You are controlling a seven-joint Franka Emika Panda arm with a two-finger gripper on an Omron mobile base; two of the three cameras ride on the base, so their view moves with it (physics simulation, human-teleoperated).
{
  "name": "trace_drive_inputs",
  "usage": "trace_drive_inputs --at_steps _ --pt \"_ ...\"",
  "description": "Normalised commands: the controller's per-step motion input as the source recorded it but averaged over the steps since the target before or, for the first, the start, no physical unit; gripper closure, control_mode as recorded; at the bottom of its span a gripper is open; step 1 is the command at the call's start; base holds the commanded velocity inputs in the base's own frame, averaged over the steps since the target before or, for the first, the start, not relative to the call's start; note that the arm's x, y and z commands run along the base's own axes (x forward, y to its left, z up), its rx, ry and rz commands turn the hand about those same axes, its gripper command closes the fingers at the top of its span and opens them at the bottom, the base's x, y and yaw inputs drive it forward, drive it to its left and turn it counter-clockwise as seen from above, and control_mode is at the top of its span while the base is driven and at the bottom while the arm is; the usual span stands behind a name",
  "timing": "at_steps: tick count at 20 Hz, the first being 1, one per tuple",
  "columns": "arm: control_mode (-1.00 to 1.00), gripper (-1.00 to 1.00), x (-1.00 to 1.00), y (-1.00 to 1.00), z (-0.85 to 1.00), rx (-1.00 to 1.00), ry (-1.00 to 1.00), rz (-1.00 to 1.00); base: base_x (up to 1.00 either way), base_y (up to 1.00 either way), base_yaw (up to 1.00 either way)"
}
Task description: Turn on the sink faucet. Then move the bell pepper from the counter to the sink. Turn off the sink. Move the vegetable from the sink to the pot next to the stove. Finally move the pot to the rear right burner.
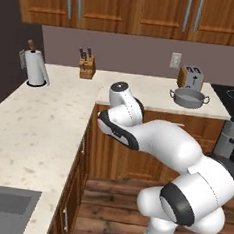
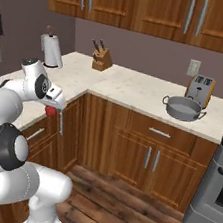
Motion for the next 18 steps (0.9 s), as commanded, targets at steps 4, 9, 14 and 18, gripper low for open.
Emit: trace_drive_inputs --at_steps 4,9,14,18 --pt "1.00 1.00 0.00 0.00 0.00 0.00 0.00 0.00 0.37 -0.67 -0.19" --pt "1.00 1.00 0.00 0.00 0.00 0.00 0.00 0.00 0.40 -0.64 -0.18" --pt "1.00 1.00 0.00 0.00 0.00 0.00 0.00 0.00 0.41 -0.63 -0.18" --pt "1.00 1.00 0.00 0.00 0.00 0.00 0.00 0.00 0.46 -0.59 -0.18"
